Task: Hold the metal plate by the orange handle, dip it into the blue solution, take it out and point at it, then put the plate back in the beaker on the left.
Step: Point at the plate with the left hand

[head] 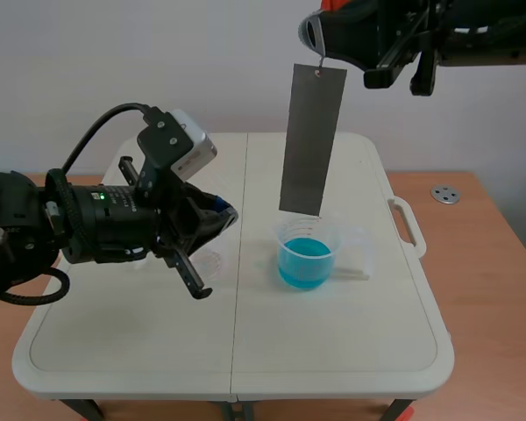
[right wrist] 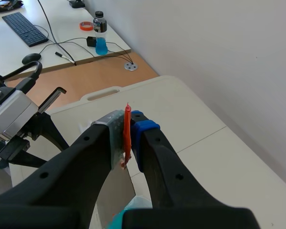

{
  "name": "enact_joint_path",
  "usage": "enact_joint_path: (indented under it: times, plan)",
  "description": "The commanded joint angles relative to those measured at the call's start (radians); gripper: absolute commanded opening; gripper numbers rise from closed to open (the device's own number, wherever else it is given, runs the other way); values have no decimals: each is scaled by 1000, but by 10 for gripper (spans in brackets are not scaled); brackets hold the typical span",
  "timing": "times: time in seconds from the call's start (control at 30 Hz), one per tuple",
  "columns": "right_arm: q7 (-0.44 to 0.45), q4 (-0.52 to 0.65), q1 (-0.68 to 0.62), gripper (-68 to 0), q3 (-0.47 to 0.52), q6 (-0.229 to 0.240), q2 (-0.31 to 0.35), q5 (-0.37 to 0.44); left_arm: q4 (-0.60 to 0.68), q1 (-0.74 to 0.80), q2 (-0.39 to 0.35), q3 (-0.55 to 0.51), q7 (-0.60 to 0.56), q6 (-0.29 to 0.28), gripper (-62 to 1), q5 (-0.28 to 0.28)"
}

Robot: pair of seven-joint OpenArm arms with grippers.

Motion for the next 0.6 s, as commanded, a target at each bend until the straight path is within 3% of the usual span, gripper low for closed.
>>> enact_joint_path:
  times: [0.0, 0.57]
  plan:
    - [22, 13, 15, -660, 2, 8, 7, 11, 2, -29, 14, -1, -13, -7, -582, -6]
    - [23, 13, 15, -660, 2, 8, 7, -7, -103, -135, 90, -1, -9, -63, -582, 9]
